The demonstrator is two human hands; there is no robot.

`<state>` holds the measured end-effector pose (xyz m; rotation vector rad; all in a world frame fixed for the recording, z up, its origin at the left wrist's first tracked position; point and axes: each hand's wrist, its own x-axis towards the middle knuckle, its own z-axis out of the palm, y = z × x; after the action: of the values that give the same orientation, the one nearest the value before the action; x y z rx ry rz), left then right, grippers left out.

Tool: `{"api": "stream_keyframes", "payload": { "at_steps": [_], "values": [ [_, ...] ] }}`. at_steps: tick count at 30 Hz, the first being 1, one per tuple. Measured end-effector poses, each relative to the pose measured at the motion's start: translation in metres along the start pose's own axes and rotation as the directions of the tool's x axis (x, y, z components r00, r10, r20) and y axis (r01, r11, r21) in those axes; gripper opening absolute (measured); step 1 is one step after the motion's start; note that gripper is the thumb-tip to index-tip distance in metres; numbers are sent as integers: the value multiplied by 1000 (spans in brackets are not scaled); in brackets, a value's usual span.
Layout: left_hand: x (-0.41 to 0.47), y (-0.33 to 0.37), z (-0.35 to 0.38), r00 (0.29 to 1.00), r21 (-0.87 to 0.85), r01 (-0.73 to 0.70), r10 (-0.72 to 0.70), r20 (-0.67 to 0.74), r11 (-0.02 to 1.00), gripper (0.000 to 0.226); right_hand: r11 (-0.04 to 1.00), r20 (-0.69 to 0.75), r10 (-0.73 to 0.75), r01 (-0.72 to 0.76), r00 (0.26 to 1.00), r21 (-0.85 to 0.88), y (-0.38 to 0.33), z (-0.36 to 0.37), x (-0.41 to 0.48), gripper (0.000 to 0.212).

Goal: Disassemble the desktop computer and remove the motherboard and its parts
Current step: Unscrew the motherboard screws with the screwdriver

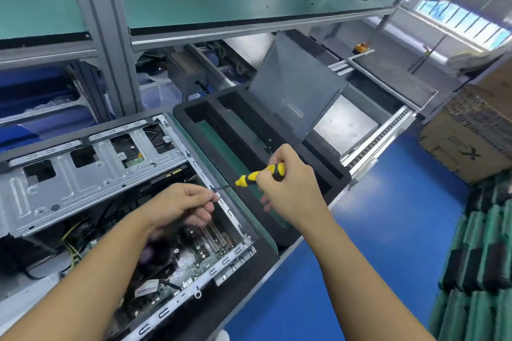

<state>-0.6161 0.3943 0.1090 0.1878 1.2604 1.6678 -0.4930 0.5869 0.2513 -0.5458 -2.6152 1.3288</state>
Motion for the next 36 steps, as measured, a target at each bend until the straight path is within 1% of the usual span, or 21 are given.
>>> {"api": "stream_keyframes", "payload": {
  "at_steps": [2,4,5,7,8,10,11,14,16,19,22,24,26,29,30,31,32,33,34,35,36],
  "values": [
    [4,12,6,997,-209,-50,38,-63,977,17,999,76,19,-16,997,-35,5,-12,5,21],
    [12,28,20,986,-318,-135,96,-135,939,18,992,157,37,-17,987,-128,16,-25,11,22],
    [18,36,30,980,-319,-169,123,-159,933,19,984,197,44,-8,979,-180,22,-31,14,21],
    [32,48,56,973,-239,-200,165,-160,950,23,975,244,64,-9,968,-221,36,-40,18,19],
    [40,53,70,974,-180,-199,174,-148,963,21,975,238,73,-20,969,-221,43,-43,19,19],
    [57,56,97,977,-74,-174,163,-137,982,20,974,187,104,-61,977,-220,55,-51,22,27],
    [67,55,108,979,-27,-151,146,-143,988,21,972,158,123,-87,980,-217,61,-56,22,29],
    [97,48,133,976,103,-24,46,-212,994,24,958,79,135,-110,988,-264,82,-71,27,15],
    [119,38,142,957,150,80,-33,-288,985,24,954,66,142,-119,988,-275,96,-80,29,17],
    [150,24,146,902,119,258,-194,-386,959,26,949,92,168,-136,981,-284,115,-88,31,20],
    [175,12,140,820,99,414,-323,-472,905,30,948,103,199,-165,975,-271,131,-95,35,18],
    [185,4,136,776,131,461,-327,-539,878,30,948,112,210,-175,971,-267,139,-99,38,18],
    [190,2,135,748,117,489,-347,-565,864,33,948,117,214,-178,970,-263,145,-102,40,19],
    [196,-2,131,756,71,497,-392,-525,865,32,950,127,213,-174,969,-260,149,-104,46,21],
    [196,-1,132,768,54,493,-405,-496,868,27,950,134,210,-170,968,-263,149,-104,48,21],
    [194,0,134,783,12,447,-385,-489,894,27,950,142,207,-164,968,-265,148,-103,50,22],
    [194,1,133,792,-34,348,-313,-524,937,30,951,148,201,-157,968,-264,147,-102,52,22],
    [193,4,133,786,-52,195,-187,-589,979,23,953,155,193,-148,969,-263,146,-100,54,23],
    [189,9,133,752,-30,36,-47,-658,999,29,956,162,184,-138,970,-259,143,-98,56,22],
    [182,17,133,707,40,-73,80,-703,997,33,959,169,171,-125,971,-255,139,-96,57,21],
    [176,25,133,677,126,-140,188,-711,982,36,963,176,155,-109,972,-248,133,-93,60,20]
  ]
}}
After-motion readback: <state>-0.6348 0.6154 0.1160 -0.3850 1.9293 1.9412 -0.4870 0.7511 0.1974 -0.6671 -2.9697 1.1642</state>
